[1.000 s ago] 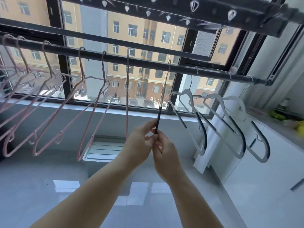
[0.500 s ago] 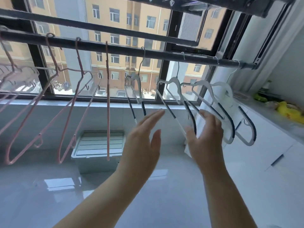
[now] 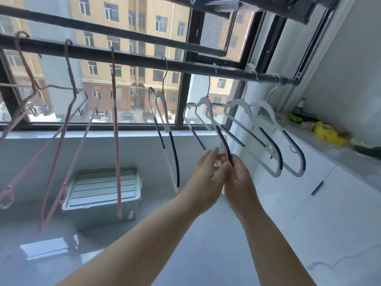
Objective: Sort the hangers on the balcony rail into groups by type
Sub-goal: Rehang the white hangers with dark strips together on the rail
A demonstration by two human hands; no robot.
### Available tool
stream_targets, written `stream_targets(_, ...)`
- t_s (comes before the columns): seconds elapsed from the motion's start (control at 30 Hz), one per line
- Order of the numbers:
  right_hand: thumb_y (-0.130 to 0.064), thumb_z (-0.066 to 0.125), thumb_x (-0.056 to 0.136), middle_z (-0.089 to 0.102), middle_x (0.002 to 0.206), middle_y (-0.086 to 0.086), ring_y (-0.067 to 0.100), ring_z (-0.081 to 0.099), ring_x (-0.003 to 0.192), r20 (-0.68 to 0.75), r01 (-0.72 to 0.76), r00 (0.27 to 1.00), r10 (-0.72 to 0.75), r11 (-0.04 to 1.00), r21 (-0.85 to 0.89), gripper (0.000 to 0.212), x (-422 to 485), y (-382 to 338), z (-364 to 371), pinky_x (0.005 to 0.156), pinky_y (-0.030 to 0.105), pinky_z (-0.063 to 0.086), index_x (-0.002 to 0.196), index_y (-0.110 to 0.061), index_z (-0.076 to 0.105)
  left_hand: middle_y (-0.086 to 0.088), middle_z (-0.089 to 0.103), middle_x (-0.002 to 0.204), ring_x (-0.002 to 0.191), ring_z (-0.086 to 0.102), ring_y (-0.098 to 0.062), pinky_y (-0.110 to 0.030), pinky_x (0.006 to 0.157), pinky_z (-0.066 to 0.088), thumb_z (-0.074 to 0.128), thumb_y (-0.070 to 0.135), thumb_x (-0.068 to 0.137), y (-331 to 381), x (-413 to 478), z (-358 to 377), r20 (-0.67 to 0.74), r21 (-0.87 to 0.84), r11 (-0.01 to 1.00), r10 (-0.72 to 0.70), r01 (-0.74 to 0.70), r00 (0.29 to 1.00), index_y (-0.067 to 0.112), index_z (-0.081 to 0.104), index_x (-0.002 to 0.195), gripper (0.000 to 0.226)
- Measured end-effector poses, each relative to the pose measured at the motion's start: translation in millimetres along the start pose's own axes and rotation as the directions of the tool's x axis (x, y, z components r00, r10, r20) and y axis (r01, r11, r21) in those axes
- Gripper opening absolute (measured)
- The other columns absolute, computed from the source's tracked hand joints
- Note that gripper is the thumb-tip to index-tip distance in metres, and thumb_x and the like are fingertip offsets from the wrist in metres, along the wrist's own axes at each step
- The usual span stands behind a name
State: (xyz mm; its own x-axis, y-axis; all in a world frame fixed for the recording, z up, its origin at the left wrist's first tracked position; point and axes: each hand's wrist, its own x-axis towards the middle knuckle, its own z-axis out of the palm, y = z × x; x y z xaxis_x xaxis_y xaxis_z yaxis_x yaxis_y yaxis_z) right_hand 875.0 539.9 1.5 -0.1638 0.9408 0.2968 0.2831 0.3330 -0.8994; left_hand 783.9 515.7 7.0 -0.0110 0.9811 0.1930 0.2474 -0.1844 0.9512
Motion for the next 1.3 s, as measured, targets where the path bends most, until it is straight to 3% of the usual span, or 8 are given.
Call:
stream_targets(0.27,-0.024,0.041,0.096,0.063,0.062,-0.005,0.005,0.06,0.06,-0.25,0.156,0.96,-0.13,0.984,0.085,0.021,18,-4,5,0.055,0.017,0.045,0.082,-0.017,0.055,0.016,0.025,0.144,0.128,0.03,0.011,-0.021,0.111,0.02,0.041,0.041,0.091,9,14,5,-0.055,-0.047,0.995,0.081,-0.084,0.995,0.037,0.031,0.138,0.048)
stream_targets(0.6,-0.024,0.037,0.097,0.046,0.053,-0.009,0.002,0.048,0.051,-0.052,0.01,0.999,0.005,0.957,0.291,0.026,61,58,-25,0.057,0.011,0.04,0.08,-0.022,0.055,-0.007,0.025,0.151,0.139,0.022,-0.017,-0.02,0.107,0.017,0.044,0.023,0.094,-20,49,17,-0.403,0.112,0.979,-0.113,0.171,0.908,0.011,0.022,0.142,0.054)
stream_targets(0.73,-0.03,0.046,0.09,0.042,0.051,-0.005,0.008,0.043,0.045,0.17,-0.338,0.931,0.323,0.586,0.736,0.025,42,119,-68,0.067,0.025,0.04,0.081,-0.014,0.062,-0.013,0.015,0.154,0.142,0.016,-0.023,-0.031,0.112,0.015,0.047,0.022,0.093,-54,42,10,-0.469,0.085,0.916,-0.31,0.391,0.827,0.009,0.009,0.145,0.066)
stream_targets(0.9,-0.035,0.067,0.072,0.045,0.052,-0.002,0.01,0.044,0.041,0.449,-0.511,0.858,0.25,0.327,0.795,0.034,32,186,-131,0.077,0.039,0.057,0.084,-0.003,0.07,-0.013,0.003,0.155,0.143,0.0,-0.031,-0.046,0.115,0.004,0.047,0.038,0.091,-94,27,-22,-0.553,0.391,0.672,-0.375,0.629,0.744,0.027,0.004,0.146,0.07)
stream_targets(1.03,-0.039,-0.002,0.1,0.056,0.108,0.021,0.032,0.055,0.094,0.366,-0.436,0.899,0.239,0.416,0.798,0.065,31,240,-177,0.115,0.045,0.009,0.135,0.007,0.029,-0.004,0.015,0.15,0.139,0.002,-0.031,-0.052,0.111,-0.006,0.045,0.044,0.09,-112,-4,-26,-0.536,0.629,0.475,-0.31,0.616,0.786,0.044,0.017,0.14,0.057)
stream_targets(1.1,-0.038,0.001,0.101,0.059,0.102,0.018,0.029,0.058,0.085,0.439,-0.497,0.868,0.234,0.441,0.747,0.064,33,258,-192,0.116,0.044,0.011,0.132,0.007,0.035,-0.007,0.02,0.141,0.132,0.013,-0.03,-0.046,0.112,-0.001,0.051,0.041,0.087,-110,-14,-25,-0.6,0.629,0.472,-0.211,0.618,0.771,0.04,0.024,0.138,0.058)
stream_targets(1.2,-0.029,0.049,0.091,0.06,0.064,0.002,0.013,0.049,0.042,0.655,-0.688,0.724,0.218,0.304,0.659,0.032,36,241,-189,0.088,0.042,0.052,0.095,-0.003,0.068,-0.007,0.026,0.135,0.128,0.02,-0.03,-0.042,0.111,0.01,0.058,0.04,0.083,-106,-32,-27,-0.618,0.608,0.498,-0.192,0.619,0.762,0.034,0.032,0.135,0.058)
stream_targets(1.3,-0.035,0.056,0.075,0.046,0.048,-0.008,0.005,0.033,0.029,0.434,-0.6,0.795,0.424,0.441,0.667,0.027,38,228,-183,0.061,0.022,0.056,0.063,-0.014,0.068,-0.007,0.055,0.102,0.102,0.051,-0.03,-0.039,0.089,0.04,0.059,0.031,0.085,-96,-53,-26,-0.463,0.544,0.619,-0.342,0.567,0.818,0.011,0.06,0.102,0.027)
